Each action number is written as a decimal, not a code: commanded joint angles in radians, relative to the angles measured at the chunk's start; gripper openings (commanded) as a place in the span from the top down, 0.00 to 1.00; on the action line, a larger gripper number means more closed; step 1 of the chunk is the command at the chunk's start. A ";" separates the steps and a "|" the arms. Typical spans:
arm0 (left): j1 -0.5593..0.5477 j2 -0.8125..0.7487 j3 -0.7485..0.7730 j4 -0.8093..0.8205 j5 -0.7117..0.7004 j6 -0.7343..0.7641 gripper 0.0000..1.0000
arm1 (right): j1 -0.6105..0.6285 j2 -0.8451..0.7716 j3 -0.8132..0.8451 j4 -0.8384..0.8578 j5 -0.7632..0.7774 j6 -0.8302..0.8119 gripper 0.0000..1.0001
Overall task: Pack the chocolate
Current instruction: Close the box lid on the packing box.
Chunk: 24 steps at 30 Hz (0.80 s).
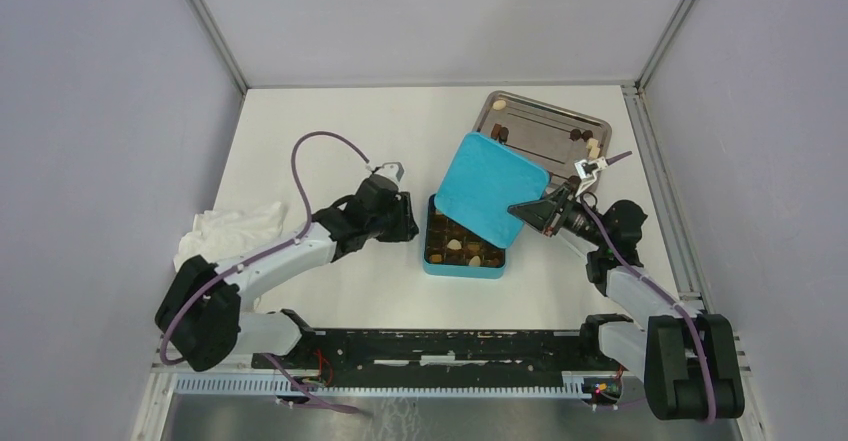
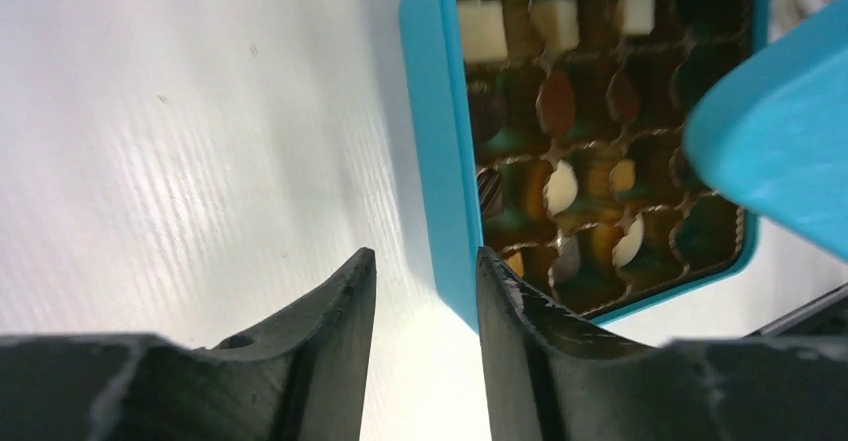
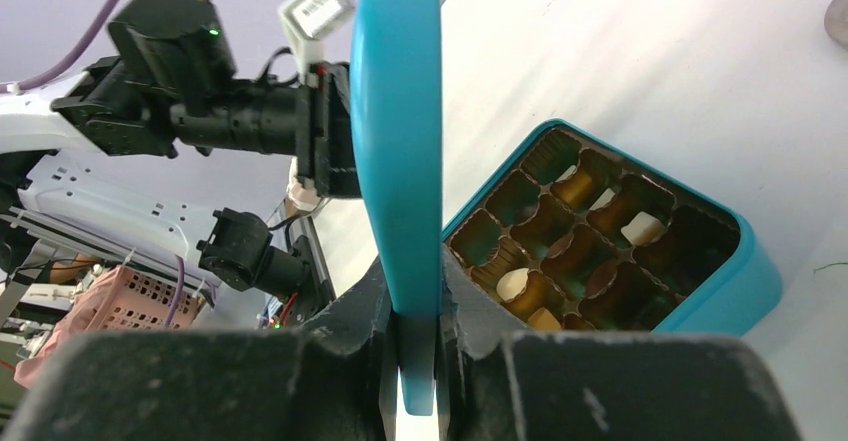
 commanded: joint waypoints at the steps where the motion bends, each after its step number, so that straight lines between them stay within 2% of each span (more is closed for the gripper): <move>1: 0.009 -0.099 0.010 0.039 -0.100 -0.028 0.46 | -0.014 -0.018 0.045 0.035 0.007 0.000 1.00; 3: 0.023 -0.085 0.031 0.066 -0.042 -0.025 0.42 | -0.017 -0.015 0.047 0.035 0.004 0.002 1.00; 6: 0.038 0.006 0.099 0.061 0.005 -0.017 0.42 | -0.018 -0.015 0.049 0.035 0.002 0.006 1.00; 7: 0.039 0.038 0.122 0.057 0.005 -0.013 0.44 | -0.017 -0.018 0.049 0.036 0.000 0.007 1.00; 9: 0.041 0.120 0.176 0.046 -0.009 -0.011 0.55 | -0.044 -0.017 0.048 0.035 -0.003 0.012 1.00; 15: 0.044 0.273 0.281 0.032 -0.002 -0.005 0.57 | -0.066 -0.013 0.047 0.048 -0.015 0.029 1.00; 24: 0.047 0.375 0.324 0.040 -0.034 -0.004 0.62 | -0.077 -0.009 0.046 0.056 -0.018 0.037 1.00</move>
